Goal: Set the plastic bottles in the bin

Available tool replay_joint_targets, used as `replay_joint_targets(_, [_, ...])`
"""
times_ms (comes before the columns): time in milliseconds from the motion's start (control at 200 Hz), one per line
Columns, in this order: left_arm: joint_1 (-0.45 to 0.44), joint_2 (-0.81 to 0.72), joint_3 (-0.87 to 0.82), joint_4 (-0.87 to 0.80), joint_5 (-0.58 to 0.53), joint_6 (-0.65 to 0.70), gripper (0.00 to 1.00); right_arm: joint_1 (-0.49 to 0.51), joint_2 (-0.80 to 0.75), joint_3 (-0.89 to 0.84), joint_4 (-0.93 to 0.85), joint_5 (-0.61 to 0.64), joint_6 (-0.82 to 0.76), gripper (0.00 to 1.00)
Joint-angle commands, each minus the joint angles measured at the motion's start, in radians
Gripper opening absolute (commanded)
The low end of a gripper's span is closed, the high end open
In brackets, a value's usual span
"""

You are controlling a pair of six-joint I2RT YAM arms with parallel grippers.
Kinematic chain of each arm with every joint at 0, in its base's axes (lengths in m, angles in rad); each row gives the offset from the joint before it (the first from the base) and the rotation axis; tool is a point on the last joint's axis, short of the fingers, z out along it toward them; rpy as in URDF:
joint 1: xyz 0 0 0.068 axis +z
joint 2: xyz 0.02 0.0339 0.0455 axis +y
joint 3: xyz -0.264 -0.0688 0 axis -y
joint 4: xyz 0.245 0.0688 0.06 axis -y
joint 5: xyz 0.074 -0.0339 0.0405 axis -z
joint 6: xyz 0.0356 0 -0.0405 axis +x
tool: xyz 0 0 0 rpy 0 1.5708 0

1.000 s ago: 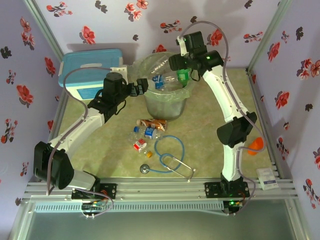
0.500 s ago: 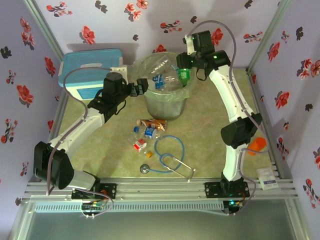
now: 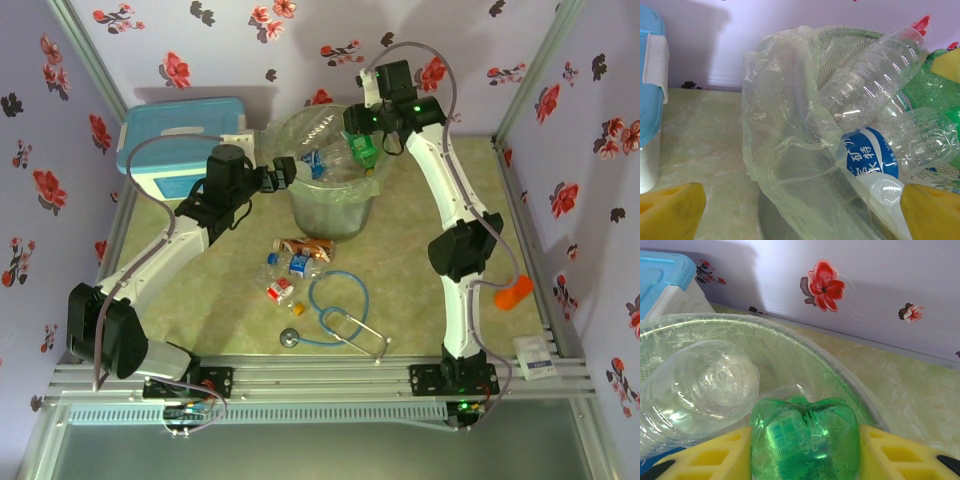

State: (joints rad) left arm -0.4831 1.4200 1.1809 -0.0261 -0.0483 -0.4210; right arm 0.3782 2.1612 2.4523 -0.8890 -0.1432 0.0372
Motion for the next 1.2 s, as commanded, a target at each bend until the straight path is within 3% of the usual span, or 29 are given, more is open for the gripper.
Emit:
replay_joint_targets(0, [0.014,-0.002,-0.009,-0.076,-0.013,0.023,1.0,0.009,0.019,-0.06,-0.131,-0.046,0.0,0.5])
replay_joint_targets(155, [0.013,0.001,-0.011,-0.076,-0.012,0.019,1.0,0.008,-0.021,-0.099,-0.116,-0.039,0.005,0.52])
replay_joint_targets(425, [0.014,-0.011,-0.006,-0.088,-0.01,0.019,1.0,0.005,-0.073,-0.043,-0.118,-0.002,0.007,0.78])
replay_joint_targets(660, [0.014,-0.04,-0.001,-0.117,-0.011,0.027,1.0,0.004,-0.108,0.005,-0.113,0.003,0.021,0.86])
replay_joint_targets(940, [0.014,-0.081,0.002,-0.144,-0.016,0.037,1.0,0.004,-0.134,0.006,-0.104,0.075,0.02,0.8])
replay_joint_targets(1195, [0.014,-0.107,-0.01,-0.157,-0.02,0.036,1.0,-0.02,-0.046,0.061,-0.078,0.032,0.028,0.57])
